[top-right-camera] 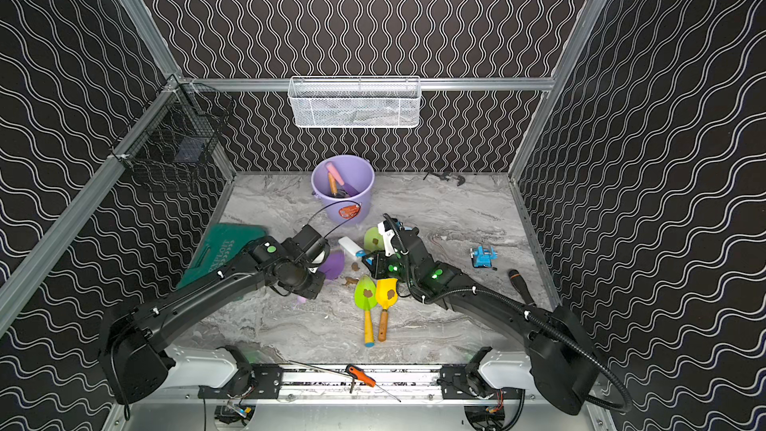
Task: Brush the soil off the hand trowel and place it into the bucket
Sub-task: Brush off the soil from the hand trowel.
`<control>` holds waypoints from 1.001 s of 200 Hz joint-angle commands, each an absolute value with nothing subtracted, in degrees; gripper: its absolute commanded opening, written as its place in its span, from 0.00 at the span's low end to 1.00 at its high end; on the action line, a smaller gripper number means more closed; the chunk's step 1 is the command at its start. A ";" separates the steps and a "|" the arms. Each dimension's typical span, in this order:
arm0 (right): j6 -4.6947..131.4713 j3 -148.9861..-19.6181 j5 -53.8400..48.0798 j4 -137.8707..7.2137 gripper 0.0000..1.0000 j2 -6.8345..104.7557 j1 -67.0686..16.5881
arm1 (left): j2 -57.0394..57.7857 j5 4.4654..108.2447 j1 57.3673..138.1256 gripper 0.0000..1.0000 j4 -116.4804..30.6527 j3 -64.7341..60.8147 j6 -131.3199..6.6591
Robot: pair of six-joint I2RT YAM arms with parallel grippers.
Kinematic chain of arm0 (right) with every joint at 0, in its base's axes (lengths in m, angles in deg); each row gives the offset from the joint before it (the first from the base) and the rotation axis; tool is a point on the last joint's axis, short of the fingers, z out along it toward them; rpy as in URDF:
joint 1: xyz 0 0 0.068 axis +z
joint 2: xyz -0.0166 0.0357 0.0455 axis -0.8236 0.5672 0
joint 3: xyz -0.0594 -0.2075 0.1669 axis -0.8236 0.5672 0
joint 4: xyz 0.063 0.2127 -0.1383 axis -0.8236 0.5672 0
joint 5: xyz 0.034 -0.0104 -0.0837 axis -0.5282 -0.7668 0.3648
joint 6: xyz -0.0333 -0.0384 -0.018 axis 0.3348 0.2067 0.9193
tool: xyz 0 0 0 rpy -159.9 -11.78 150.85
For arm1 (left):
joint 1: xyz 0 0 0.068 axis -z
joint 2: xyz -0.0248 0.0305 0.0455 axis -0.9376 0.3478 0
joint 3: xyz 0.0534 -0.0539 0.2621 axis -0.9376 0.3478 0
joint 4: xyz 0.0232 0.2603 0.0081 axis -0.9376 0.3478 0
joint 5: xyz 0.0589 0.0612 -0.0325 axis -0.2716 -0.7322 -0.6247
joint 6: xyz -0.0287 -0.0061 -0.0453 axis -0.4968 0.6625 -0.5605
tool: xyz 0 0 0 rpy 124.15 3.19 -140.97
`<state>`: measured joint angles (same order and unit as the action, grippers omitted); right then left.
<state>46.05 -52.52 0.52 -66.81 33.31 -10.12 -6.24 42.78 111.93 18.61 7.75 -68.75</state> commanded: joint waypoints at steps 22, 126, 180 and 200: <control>42.74 -49.97 3.38 -72.86 0.00 29.59 -6.71 | -9.28 52.35 108.27 0.00 15.58 8.42 -72.62; 46.83 -55.83 0.99 -65.73 0.00 34.40 0.44 | -7.43 50.40 105.82 0.00 20.80 5.24 -68.66; 48.78 -61.48 9.29 -57.17 0.00 41.93 -0.76 | -9.92 44.93 105.90 0.00 21.87 5.92 -67.00; 50.53 -64.54 10.80 -55.13 0.00 42.72 -2.22 | -10.05 43.58 105.88 0.00 22.44 5.91 -66.26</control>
<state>47.89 -61.90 6.40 -60.32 42.01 -1.12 -9.67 47.17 105.98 22.35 5.98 -68.46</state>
